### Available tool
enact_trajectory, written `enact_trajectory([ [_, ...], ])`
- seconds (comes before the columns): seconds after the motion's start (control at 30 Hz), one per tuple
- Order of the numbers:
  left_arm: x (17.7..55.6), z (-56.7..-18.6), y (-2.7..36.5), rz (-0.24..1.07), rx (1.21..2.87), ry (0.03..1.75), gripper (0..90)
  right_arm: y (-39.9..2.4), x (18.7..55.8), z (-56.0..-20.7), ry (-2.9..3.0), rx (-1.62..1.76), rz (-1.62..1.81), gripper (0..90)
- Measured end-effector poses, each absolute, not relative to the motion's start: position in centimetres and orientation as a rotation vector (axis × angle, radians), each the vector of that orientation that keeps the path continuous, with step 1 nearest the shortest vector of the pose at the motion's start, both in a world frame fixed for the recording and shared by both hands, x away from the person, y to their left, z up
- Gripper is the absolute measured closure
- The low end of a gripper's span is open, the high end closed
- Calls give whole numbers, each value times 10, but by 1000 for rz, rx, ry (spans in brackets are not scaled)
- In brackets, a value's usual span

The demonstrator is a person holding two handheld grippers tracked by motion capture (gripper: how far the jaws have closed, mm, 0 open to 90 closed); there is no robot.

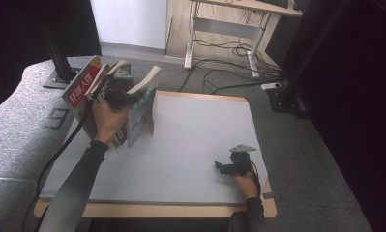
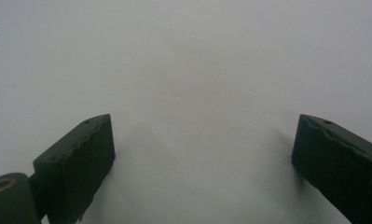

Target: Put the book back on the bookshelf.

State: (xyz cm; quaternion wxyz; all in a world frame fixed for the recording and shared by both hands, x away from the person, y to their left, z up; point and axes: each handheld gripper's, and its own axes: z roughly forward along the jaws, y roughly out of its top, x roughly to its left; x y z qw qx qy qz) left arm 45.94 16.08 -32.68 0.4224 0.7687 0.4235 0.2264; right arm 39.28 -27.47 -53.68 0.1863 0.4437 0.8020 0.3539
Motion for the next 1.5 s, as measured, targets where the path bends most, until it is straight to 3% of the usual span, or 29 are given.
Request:
enact_trajectory([
  [0.2, 455, -330, 152, 537, 1920, 1035, 687, -275, 393, -537, 2261, 1249, 996, 54],
  [0.97, 438, -332, 140, 522, 1999, 828, 181, -275, 393, -537, 2261, 1249, 996, 54],
  [1.5, 420, -329, 151, 485, 1990, 758, 105, -275, 393, -537, 2261, 1250, 996, 54],
])
